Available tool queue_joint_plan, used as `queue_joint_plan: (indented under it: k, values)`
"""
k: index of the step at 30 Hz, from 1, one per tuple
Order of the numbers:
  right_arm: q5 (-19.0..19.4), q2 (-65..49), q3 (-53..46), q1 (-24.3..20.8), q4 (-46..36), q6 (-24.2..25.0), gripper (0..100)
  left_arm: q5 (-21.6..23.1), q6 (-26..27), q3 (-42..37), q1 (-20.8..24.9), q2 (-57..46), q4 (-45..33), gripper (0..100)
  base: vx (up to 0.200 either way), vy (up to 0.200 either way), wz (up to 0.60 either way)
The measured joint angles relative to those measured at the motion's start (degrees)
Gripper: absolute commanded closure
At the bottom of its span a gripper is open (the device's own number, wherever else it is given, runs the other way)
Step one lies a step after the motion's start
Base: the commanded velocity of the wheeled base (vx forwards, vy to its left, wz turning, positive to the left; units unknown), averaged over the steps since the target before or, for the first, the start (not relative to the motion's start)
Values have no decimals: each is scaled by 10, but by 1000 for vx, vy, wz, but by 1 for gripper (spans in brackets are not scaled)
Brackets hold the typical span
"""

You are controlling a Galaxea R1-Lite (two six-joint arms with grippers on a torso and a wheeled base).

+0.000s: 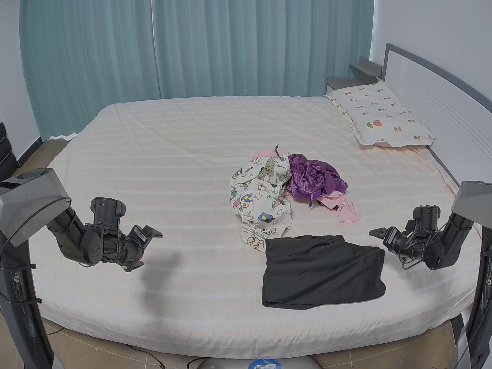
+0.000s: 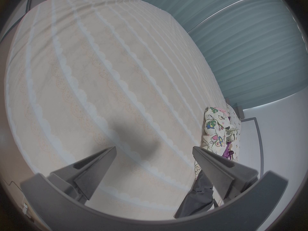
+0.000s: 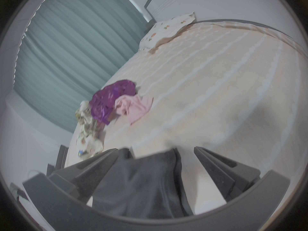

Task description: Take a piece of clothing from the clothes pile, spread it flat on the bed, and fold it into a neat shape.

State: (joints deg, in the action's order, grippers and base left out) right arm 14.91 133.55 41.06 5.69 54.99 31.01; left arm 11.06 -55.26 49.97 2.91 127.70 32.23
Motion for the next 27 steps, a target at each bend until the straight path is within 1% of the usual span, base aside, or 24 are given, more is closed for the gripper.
queue_joint_plan:
  k: [5,7,9,12,15,16,27]
  values:
    - [44,-19,-105,17,27,-80,0,0,0,0,0,0,0,0,0,0,0]
    - [58,-21,-140,23,51,-105,0,0,0,0,0,0,0,0,0,0,0]
    - [68,-17,-174,27,94,-127,0,0,0,0,0,0,0,0,0,0,0]
    - [70,-3,-203,27,141,-146,0,0,0,0,0,0,0,0,0,0,0]
    - [54,16,-221,18,171,-155,0,0,-1,0,0,0,0,0,0,0,0]
    - [49,22,-225,14,177,-157,100,0,-1,1,0,0,0,0,0,0,0]
    - [44,42,-247,-3,181,-157,100,0,-1,1,0,0,0,0,0,0,0]
